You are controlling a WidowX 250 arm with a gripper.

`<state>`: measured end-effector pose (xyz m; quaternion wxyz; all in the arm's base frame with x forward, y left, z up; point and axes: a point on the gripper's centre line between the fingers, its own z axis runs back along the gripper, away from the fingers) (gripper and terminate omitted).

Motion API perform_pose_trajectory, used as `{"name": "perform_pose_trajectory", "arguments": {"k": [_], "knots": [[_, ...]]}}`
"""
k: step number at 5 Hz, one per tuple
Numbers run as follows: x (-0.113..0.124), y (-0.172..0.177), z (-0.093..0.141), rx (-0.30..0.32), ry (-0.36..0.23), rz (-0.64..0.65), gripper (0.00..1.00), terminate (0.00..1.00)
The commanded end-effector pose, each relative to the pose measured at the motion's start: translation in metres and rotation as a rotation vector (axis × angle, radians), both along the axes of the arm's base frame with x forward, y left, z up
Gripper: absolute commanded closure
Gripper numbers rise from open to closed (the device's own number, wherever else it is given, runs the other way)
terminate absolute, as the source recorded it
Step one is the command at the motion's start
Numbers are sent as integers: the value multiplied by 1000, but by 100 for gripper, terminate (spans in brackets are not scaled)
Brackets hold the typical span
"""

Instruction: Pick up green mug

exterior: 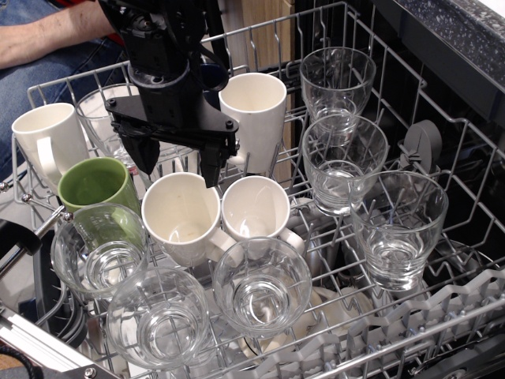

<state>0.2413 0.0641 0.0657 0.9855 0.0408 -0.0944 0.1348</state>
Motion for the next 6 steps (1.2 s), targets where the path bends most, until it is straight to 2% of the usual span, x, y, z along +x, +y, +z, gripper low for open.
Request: {"name": "perform_pose_trajectory", "arguments": {"k": [1,2,4,5,6], "knots": [[0,0,0,0,0,0,0,0],[3,36,0,-5,19,44,0,0],[9,103,-12,-22,-18,175,0,0],[25,127,-28,6,-17,181,0,0],[32,149,-48,4,-37,156,0,0]]}}
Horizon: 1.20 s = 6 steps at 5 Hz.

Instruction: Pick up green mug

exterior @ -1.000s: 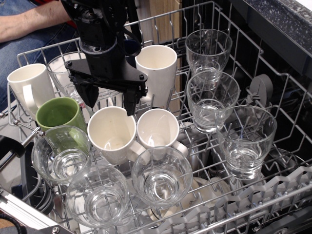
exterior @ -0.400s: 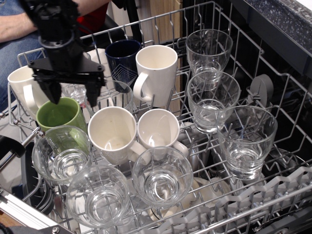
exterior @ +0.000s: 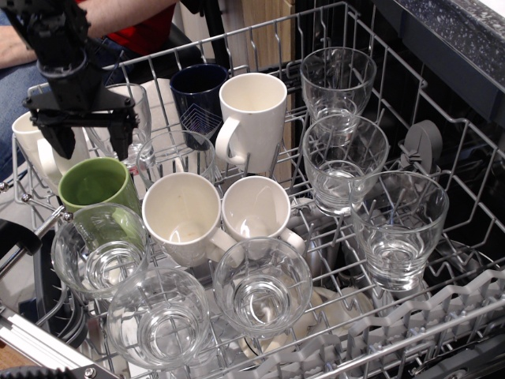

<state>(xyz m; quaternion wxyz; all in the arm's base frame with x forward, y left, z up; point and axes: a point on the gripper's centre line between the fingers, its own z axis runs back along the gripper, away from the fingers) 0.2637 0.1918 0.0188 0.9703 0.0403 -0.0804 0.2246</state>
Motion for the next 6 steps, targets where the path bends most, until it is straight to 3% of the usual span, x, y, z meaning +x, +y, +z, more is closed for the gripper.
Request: {"name": "perform_pose_trajectory", "arguments": {"k": [1,4,6], "knots": [[10,32,-18,39,-78,-51,0,0],[3,29,-65,30,-156,-88,0,0],[7,25,-86,71,-186,-90,0,0]]}}
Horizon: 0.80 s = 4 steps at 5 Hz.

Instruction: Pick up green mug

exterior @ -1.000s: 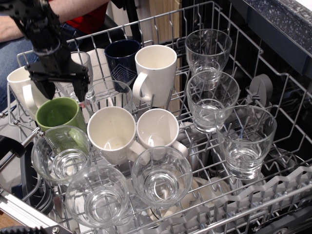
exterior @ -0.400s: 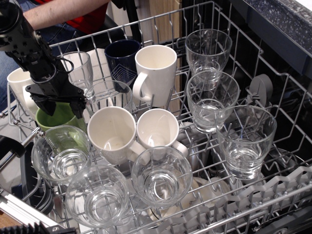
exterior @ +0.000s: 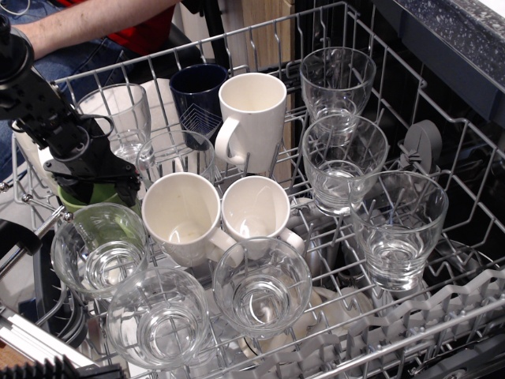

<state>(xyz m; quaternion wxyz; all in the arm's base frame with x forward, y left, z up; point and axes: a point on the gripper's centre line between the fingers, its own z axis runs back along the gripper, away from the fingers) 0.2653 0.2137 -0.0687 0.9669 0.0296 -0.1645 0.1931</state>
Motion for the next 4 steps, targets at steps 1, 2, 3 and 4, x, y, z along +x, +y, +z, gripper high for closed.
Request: {"name": "perform_pose_trajectory", "arguments": {"k": [1,2,3,4], "knots": [[10,-5,-1,78,14,5,0,0],[14,-11,-3,116,57,-2,0,0],[14,-9,-9,124,68,-1,100,0],[26,3,-13,130,59,-14,100,0]]}}
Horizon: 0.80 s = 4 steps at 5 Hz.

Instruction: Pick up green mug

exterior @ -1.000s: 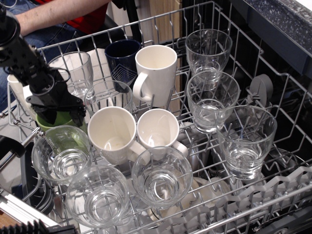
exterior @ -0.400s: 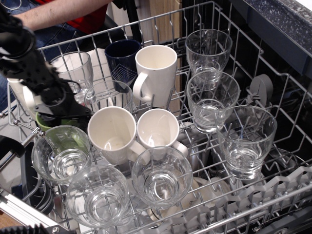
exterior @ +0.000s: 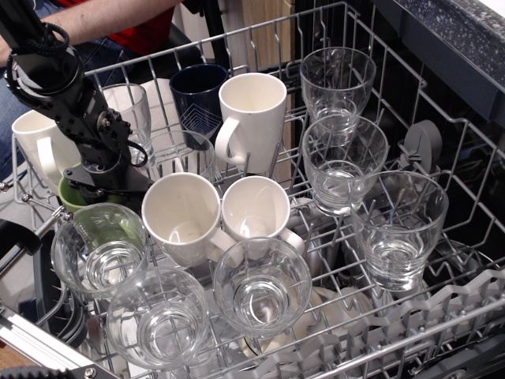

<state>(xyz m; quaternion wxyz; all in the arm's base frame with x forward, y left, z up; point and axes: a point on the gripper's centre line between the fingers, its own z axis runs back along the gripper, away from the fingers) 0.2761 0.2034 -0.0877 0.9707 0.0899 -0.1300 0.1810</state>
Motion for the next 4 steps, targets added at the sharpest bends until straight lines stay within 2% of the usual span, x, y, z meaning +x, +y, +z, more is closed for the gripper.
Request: {"name": "perform_pose_trajectory", "arguments": {"k": [1,2,3,4], "knots": [[27,19,3,11,-41,-14,100,0],[36,18,17,-6,-17,-3,100,0],[37,16,40,-23,29,-9,100,0],[19,6,55,-38,32,-26,100,0]]}}
